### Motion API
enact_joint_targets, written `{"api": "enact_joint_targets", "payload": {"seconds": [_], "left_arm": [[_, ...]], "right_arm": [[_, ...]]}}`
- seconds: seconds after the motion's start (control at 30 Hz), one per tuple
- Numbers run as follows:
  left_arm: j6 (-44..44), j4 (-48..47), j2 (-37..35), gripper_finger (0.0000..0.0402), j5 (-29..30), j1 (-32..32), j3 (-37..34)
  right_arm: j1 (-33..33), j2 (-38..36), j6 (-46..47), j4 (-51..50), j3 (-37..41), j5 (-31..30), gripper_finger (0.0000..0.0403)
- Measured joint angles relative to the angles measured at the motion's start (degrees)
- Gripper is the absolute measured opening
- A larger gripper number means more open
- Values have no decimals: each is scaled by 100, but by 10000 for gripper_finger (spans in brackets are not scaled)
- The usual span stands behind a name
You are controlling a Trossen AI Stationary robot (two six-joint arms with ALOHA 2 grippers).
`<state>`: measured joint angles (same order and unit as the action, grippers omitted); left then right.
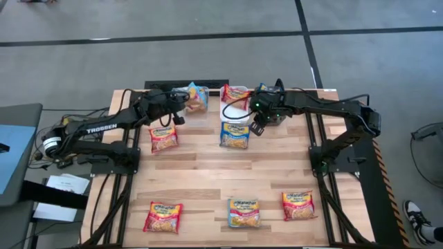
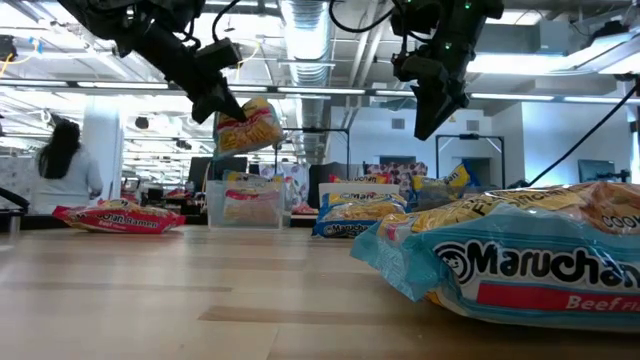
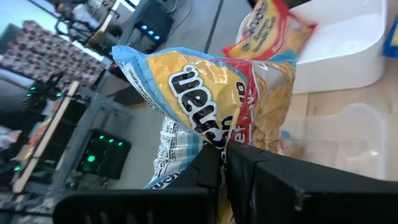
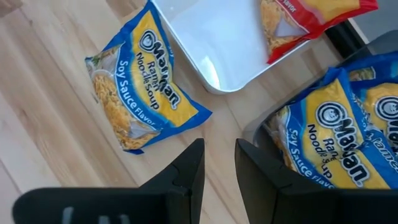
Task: Sort Maruchan noodles
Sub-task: Put the light blue noodle pack into the transparent bin
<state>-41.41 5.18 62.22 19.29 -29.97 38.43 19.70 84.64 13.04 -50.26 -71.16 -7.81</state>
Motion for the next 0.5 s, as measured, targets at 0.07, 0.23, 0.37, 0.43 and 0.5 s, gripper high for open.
{"api": "enact_joint_targets", "payload": {"seconds": [0.07,0.23,0.37,0.43,0.5], "left_arm": [[119,-110,126,0,-68,-37,205],[192,-936,703,0,20,-79,1084],[513,-1571,1214,0,261,-79,1551],[556,-1576,1378,0,257,-79,1581],[564,-1610,1534,0,252,-55,1579]], "right_arm": [[2,0,0,0,0,0,113],[0,0,0,-3,0,1,113],[-28,0,-18,-20,0,0,113],[-56,0,-89,-10,14,0,113],[-91,0,-147,-20,48,2,113]]}}
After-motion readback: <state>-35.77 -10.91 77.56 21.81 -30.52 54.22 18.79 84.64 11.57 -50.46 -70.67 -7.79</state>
